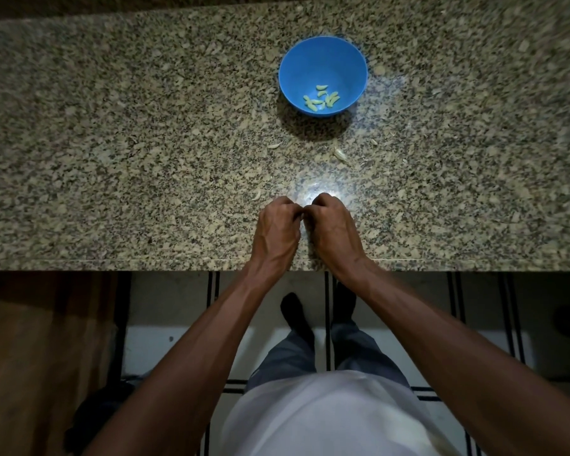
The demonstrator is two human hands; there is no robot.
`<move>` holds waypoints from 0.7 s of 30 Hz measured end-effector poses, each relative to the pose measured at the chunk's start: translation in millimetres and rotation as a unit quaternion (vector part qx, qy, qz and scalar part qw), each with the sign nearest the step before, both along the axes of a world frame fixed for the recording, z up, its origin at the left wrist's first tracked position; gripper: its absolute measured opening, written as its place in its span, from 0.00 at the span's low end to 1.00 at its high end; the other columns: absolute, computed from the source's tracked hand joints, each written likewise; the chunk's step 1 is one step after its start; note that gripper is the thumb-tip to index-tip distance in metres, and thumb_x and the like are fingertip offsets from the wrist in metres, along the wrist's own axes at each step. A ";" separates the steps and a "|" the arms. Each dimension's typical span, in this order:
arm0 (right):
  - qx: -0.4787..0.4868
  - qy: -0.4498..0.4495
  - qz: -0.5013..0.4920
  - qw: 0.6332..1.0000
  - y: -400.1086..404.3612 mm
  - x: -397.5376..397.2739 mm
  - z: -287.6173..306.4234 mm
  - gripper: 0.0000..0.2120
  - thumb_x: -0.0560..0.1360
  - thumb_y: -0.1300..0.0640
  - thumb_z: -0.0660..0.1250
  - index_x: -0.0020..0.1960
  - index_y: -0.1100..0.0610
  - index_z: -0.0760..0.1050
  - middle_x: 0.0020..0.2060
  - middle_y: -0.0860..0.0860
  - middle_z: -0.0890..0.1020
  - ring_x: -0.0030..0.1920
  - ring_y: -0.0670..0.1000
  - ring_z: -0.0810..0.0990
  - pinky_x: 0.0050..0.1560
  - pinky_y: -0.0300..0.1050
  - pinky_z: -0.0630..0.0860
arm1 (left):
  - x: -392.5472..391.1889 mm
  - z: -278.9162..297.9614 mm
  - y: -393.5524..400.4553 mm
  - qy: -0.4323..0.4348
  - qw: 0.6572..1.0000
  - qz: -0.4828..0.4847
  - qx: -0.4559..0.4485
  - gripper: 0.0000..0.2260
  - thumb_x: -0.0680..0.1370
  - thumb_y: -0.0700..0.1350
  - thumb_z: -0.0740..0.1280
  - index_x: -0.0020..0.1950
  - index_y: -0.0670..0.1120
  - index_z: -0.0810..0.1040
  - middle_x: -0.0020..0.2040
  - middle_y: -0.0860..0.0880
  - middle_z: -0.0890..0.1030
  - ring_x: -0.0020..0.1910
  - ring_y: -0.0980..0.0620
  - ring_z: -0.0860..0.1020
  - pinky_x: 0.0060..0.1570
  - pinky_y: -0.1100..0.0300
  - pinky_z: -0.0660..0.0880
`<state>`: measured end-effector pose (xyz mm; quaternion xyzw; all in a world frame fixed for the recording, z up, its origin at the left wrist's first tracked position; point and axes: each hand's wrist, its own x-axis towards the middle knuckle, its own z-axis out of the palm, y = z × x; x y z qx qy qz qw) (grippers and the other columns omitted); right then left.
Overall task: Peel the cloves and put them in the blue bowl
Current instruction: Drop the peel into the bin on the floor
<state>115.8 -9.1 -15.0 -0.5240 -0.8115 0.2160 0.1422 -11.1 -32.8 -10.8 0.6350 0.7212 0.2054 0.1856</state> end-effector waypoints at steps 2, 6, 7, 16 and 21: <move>0.008 0.012 -0.005 1.000 -0.1 0.4 -1.7 0.07 0.81 0.64 0.67 0.47 0.62 0.83 0.40 0.54 0.75 0.40 0.50 0.69 0.37 0.41 0.60 | 1.5 -1.8 -2.4 -0.005 1.000 0.006 0.009 0.06 0.80 0.35 0.68 0.51 0.38 0.85 0.44 0.41 0.81 0.40 0.49 0.77 0.39 0.59 0.74; 0.022 0.014 -0.015 1.000 -3.6 -0.1 -4.2 0.06 0.80 0.66 0.68 0.45 0.62 0.80 0.40 0.55 0.76 0.41 0.50 0.69 0.40 0.42 0.62 | 5.4 -7.9 -7.1 -0.012 1.000 0.001 0.024 0.06 0.82 0.35 0.64 0.51 0.36 0.80 0.46 0.40 0.79 0.44 0.49 0.74 0.43 0.60 0.70; 0.019 0.012 -0.019 1.000 -3.6 -0.5 -5.8 0.06 0.79 0.67 0.68 0.44 0.62 0.79 0.41 0.55 0.76 0.42 0.51 0.70 0.40 0.42 0.62 | 6.1 -9.8 -7.9 -0.012 1.000 -0.001 0.025 0.06 0.83 0.35 0.63 0.52 0.36 0.79 0.46 0.41 0.78 0.45 0.48 0.74 0.45 0.59 0.70; -0.253 0.236 -0.135 0.928 13.4 -6.8 15.8 0.08 0.81 0.56 0.70 0.47 0.57 0.85 0.38 0.51 0.86 0.37 0.47 0.84 0.34 0.33 0.76 | -2.2 1.9 -10.2 -0.234 0.957 0.170 -0.025 0.04 0.82 0.44 0.69 0.52 0.45 0.81 0.47 0.51 0.84 0.46 0.56 0.82 0.46 0.62 0.81; -0.389 0.326 -0.063 0.859 16.6 -45.7 23.9 0.08 0.82 0.57 0.71 0.54 0.62 0.86 0.46 0.56 0.89 0.49 0.56 0.88 0.54 0.55 0.85 | -33.8 23.0 -42.1 -0.431 0.840 0.327 0.037 0.06 0.79 0.40 0.74 0.54 0.41 0.85 0.49 0.46 0.88 0.49 0.51 0.87 0.51 0.53 0.84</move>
